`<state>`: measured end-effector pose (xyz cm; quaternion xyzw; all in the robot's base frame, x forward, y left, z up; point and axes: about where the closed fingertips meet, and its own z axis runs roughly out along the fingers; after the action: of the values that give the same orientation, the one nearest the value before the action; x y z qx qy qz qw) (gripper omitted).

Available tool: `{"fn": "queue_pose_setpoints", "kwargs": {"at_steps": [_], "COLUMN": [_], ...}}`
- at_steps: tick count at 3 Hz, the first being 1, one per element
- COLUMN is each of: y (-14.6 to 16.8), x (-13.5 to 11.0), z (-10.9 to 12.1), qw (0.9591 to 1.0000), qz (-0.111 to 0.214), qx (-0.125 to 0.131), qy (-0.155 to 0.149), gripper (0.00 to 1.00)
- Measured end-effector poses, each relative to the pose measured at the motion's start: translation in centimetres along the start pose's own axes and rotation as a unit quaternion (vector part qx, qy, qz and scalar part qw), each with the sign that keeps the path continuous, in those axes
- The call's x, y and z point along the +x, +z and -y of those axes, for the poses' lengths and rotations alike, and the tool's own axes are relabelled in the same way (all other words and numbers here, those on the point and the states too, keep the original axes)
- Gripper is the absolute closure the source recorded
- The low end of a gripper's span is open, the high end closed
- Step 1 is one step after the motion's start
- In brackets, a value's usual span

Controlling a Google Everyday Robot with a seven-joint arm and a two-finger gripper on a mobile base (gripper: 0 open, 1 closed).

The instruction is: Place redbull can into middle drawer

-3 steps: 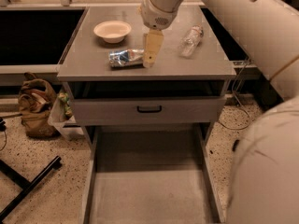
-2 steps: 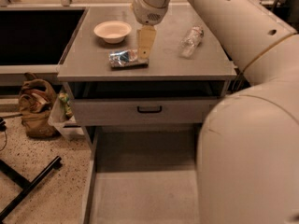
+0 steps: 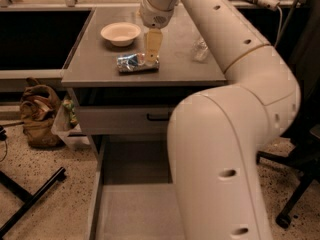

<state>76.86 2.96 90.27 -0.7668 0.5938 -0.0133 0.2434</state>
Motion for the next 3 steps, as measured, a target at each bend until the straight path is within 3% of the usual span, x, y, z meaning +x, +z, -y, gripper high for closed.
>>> {"fn": "queue_pose_setpoints", "kwargs": {"at_steps": [2, 3], "y": [2.5, 2.6], "x": [2.7, 2.9], "z": [-0.5, -0.9], "qw": [0.9983, 0.9974], "qz": [0.016, 0.021], "qx": [-0.035, -0.048], "qy": [0.043, 0.05], "gripper": [0.0, 0.0]}}
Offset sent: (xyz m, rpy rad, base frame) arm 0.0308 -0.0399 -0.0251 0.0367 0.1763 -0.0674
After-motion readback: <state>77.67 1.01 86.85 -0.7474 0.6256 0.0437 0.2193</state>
